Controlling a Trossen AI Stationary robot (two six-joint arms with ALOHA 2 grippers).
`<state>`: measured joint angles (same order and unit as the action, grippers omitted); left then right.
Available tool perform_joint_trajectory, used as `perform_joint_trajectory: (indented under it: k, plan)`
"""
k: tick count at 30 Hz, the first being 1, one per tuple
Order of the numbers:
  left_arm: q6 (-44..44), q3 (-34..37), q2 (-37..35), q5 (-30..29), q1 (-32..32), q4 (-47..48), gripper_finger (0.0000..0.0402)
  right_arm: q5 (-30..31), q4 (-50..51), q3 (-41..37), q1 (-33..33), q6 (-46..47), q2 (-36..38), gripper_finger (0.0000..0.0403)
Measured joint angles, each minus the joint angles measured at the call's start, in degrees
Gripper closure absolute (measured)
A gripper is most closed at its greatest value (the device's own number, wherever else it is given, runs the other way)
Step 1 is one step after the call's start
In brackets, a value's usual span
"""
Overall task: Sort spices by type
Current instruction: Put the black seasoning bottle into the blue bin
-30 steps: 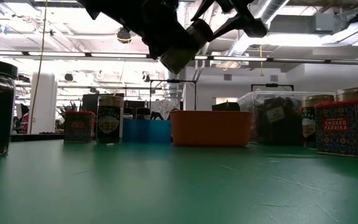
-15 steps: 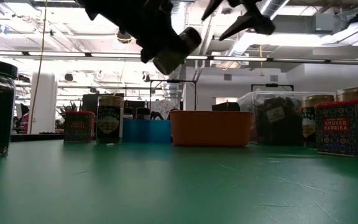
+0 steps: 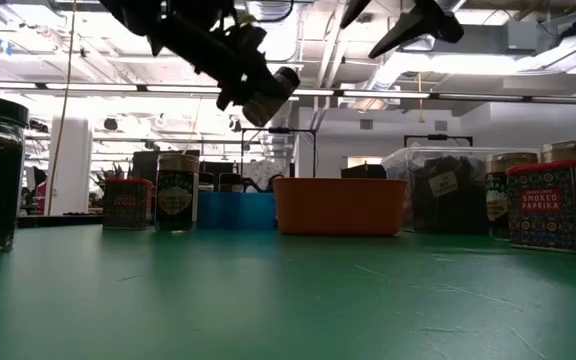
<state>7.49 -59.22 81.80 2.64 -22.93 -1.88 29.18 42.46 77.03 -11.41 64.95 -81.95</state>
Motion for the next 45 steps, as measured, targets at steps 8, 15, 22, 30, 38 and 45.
perform_joint_trajectory:
  k: [8, 15, 22, 30, 38, 45]
  plan:
    - [3.54, 6.16, -1.85, 17.02, -1.49, -8.06, 0.0235, 1.56, -2.06, -0.04, -0.24, -7.51, -1.31, 0.0126]
    - [7.12, 8.3, -5.29, 25.12, 0.74, -12.27, 0.0235, 1.88, -10.32, -0.04, 2.77, -21.28, 0.63, 0.0126]
    - [7.58, 8.28, -8.17, 28.5, 0.84, -11.89, 0.0235, -7.24, -22.35, -0.04, 7.49, -31.56, 0.19, 0.0126]
    - [9.08, 8.28, -8.79, 30.38, 1.86, -12.77, 0.0235, -11.04, -26.87, -0.04, 9.71, -37.39, 0.11, 0.0125]
    - [8.39, 8.28, -8.74, 30.3, 4.23, -16.35, 0.0235, -12.98, -28.97, -0.04, 9.73, -38.5, 0.08, 0.0069]
    - [8.01, 8.28, -8.73, 28.55, 5.27, -18.48, 0.0235, -14.18, -33.86, -0.09, 9.26, -39.61, -3.75, 0.0027]
